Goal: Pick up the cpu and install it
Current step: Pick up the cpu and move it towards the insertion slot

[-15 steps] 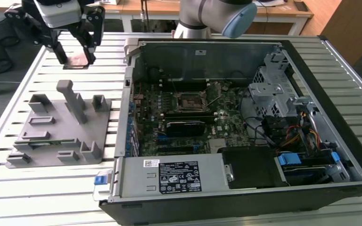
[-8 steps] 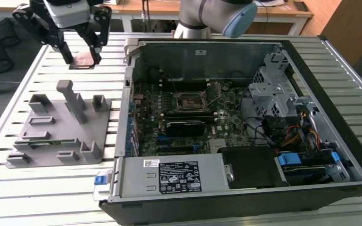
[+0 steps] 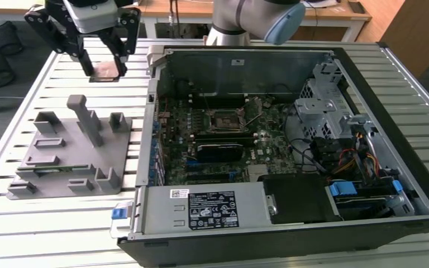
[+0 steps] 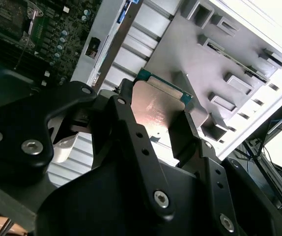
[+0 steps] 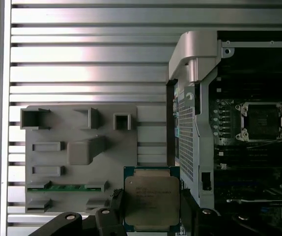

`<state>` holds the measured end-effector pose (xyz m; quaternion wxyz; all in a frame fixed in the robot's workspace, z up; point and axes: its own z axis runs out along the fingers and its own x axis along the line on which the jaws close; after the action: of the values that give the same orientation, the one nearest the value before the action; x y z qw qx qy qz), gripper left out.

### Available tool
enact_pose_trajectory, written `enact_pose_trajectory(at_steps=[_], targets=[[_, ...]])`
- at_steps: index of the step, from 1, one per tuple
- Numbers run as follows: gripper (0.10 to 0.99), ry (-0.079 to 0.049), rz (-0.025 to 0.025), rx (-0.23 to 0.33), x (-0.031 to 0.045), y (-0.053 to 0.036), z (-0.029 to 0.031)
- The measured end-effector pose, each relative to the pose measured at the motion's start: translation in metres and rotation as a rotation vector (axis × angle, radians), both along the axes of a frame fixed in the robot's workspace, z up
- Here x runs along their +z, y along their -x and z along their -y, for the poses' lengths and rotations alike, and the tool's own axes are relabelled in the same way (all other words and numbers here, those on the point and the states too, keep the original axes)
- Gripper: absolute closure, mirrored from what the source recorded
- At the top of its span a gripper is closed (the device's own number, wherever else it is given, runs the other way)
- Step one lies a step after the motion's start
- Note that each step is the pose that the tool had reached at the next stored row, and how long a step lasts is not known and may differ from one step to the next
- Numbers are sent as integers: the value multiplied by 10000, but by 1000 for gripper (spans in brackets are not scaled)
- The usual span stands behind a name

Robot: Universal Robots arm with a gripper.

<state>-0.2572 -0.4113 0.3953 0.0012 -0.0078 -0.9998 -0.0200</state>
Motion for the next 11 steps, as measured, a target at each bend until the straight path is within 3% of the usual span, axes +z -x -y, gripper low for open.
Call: enact_pose_trajectory(at_steps=[11], targets=[[545,0,0,0,-1,-155,0]])
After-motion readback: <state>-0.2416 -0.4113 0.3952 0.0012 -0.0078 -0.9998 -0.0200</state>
